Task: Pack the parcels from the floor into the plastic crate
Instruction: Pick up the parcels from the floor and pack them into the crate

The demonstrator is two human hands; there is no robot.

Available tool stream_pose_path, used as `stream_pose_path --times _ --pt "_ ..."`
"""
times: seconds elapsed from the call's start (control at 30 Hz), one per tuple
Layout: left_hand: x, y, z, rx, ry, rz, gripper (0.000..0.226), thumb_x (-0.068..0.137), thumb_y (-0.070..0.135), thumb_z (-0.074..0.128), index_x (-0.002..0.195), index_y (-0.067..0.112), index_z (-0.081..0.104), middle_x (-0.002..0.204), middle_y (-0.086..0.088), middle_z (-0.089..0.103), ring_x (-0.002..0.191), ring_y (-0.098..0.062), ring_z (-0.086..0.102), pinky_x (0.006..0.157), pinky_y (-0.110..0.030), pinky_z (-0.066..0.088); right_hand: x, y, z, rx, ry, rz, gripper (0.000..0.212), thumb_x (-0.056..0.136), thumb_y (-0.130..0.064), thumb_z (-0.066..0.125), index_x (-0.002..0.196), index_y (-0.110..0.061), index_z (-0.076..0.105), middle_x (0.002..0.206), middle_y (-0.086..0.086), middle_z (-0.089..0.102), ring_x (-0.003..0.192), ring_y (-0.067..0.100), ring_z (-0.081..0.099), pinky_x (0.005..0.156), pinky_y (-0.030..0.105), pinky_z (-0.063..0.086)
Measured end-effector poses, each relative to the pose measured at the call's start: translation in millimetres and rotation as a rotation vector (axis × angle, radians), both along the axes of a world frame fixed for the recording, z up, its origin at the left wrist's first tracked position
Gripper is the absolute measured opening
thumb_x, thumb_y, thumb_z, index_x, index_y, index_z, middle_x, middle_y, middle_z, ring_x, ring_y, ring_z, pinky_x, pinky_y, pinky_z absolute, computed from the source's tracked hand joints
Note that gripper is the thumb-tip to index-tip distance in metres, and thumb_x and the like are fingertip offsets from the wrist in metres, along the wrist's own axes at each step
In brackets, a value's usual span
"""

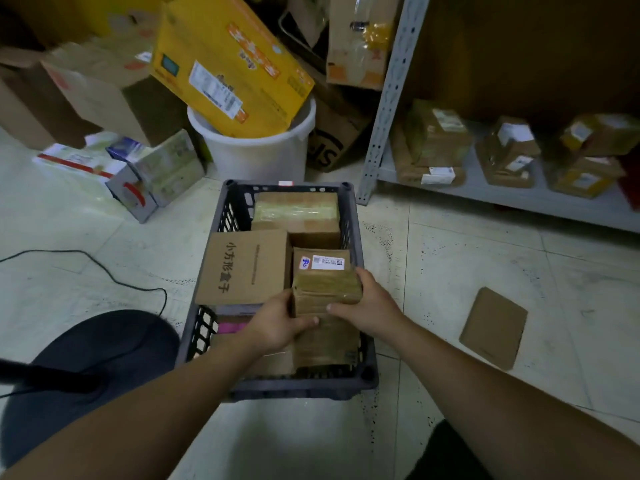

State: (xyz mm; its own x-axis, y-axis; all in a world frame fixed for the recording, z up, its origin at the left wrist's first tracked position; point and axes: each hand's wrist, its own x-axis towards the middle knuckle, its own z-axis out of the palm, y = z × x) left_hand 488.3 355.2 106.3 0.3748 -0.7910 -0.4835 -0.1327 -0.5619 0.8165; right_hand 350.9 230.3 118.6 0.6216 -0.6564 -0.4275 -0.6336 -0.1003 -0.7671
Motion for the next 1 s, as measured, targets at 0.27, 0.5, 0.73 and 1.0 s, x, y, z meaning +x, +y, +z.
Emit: stream_pose_path --times 0.27,0.5,0.73,1.0 --pt "2.3 3.3 -30.0 -0.009 -0.204 -0.047 0.071 0.068 0.027 0.081 0.128 0.023 0.043 0.122 0.008 0.058 0.114 -0.009 0.053 0.101 -0.033 0.044 6.2 -13.4 -17.9 -0.232 0.204 0.268 0.104 0.060 -0.045 0.085 0.143 -0.027 0.024 0.133 -0.001 0.033 0.118 0.019 0.045 0.095 0.034 0.045" --pt "-0.1 16.6 -39.7 0.008 -0.198 -0.226 0.112 0.061 0.031 0.084 0.145 0.029 0.010 0.132 0.011 0.046 0.126 -0.010 0.043 0.109 -0.036 0.037 5.2 -0.1 -17.0 -0.467 0.441 0.572 0.102 0.060 -0.062 0.078 0.140 -0.026 0.025 0.135 0.004 0.030 0.119 0.024 0.042 0.099 0.039 0.041" --pt "-1.5 20.1 -54.3 0.024 -0.314 -0.301 0.095 0.065 0.032 0.081 0.141 0.026 0.024 0.129 0.007 0.054 0.118 -0.008 0.051 0.102 -0.027 0.042 1.3 6.9 -37.6 -0.637 0.503 0.743 0.099 0.062 -0.071 0.070 0.138 -0.022 0.030 0.136 0.006 0.040 0.123 0.024 0.037 0.105 0.041 0.027" --pt "-1.3 22.8 -72.4 0.136 -0.485 -0.499 0.099 0.073 0.042 0.075 0.149 0.023 0.015 0.144 -0.004 0.042 0.129 -0.019 0.042 0.107 -0.027 0.033 5.5 16.9 -63.8 -0.698 0.614 0.844 0.080 0.070 -0.060 0.070 0.132 -0.020 0.039 0.130 0.005 0.051 0.120 0.023 0.045 0.106 0.042 0.021"
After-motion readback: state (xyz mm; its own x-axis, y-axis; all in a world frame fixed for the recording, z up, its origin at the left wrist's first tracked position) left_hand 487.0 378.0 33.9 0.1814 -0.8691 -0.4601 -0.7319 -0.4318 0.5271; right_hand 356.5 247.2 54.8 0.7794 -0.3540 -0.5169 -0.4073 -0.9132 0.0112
